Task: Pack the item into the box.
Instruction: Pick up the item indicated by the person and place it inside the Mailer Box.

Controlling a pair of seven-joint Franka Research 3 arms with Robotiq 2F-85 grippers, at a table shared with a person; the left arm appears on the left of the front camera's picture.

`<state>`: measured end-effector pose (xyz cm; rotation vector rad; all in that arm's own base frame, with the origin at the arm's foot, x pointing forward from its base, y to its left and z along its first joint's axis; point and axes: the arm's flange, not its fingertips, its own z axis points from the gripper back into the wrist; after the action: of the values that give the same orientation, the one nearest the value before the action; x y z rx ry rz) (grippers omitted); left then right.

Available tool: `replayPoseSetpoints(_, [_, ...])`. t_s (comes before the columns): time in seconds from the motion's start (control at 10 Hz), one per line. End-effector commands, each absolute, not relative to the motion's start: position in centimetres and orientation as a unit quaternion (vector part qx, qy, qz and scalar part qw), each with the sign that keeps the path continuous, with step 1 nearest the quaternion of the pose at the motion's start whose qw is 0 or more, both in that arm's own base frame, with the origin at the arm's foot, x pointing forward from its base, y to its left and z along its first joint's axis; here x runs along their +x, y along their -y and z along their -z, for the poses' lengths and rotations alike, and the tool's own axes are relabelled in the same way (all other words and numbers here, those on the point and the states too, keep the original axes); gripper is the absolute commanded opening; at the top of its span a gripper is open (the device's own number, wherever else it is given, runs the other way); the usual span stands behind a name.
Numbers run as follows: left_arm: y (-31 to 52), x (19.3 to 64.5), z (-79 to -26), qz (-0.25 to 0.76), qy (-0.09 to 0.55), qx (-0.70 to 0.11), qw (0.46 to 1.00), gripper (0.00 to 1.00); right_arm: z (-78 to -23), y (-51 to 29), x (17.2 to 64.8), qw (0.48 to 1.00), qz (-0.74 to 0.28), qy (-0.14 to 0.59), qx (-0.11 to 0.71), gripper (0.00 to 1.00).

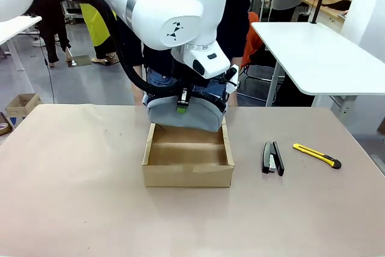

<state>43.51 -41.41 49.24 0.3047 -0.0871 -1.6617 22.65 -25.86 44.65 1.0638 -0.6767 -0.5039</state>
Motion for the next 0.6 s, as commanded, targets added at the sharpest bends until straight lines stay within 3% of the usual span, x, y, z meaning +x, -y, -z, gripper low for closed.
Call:
replayPoseSetpoints(0.0, [41.5,43.5,-48.8,0.736,0.033,0.135,0.663,0.07,-44.7,26.0,22.8,0.772,0.223,0.327,0.496,1.00])
replayPoseSetpoints(0.5, [41.1,43.1,-40.1,0.754,0.056,0.069,0.651,0.07,-44.7,26.0,22.8,0.772,0.223,0.327,0.496,1.00])
